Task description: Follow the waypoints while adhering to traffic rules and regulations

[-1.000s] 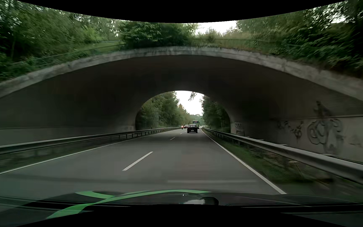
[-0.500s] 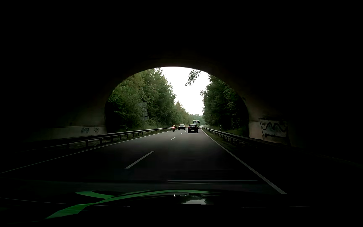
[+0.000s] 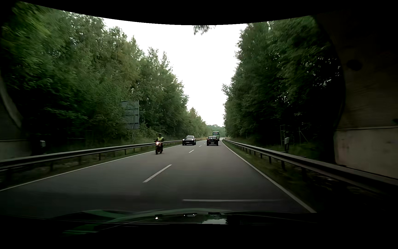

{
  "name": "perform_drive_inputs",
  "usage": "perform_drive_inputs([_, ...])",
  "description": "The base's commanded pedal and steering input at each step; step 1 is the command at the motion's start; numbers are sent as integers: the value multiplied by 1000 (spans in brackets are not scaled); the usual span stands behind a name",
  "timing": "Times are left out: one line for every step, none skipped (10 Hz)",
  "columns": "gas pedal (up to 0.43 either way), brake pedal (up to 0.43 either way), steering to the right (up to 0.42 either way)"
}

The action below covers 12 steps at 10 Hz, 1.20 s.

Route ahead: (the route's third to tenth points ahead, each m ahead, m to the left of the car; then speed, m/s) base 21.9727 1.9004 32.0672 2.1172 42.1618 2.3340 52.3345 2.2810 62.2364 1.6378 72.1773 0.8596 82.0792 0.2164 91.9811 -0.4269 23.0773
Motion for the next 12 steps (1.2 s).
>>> perform_drive_inputs([98,0,0])
perform_drive_inputs([98,0,0])
perform_drive_inputs([98,0,0])
perform_drive_inputs([98,0,1])
perform_drive_inputs([98,0,0])
perform_drive_inputs([98,0,0])
perform_drive_inputs([98,0,1])
perform_drive_inputs([98,0,1])
perform_drive_inputs([98,0,1])
perform_drive_inputs([98,0,1])
perform_drive_inputs([98,0,2])
perform_drive_inputs([98,0,2])
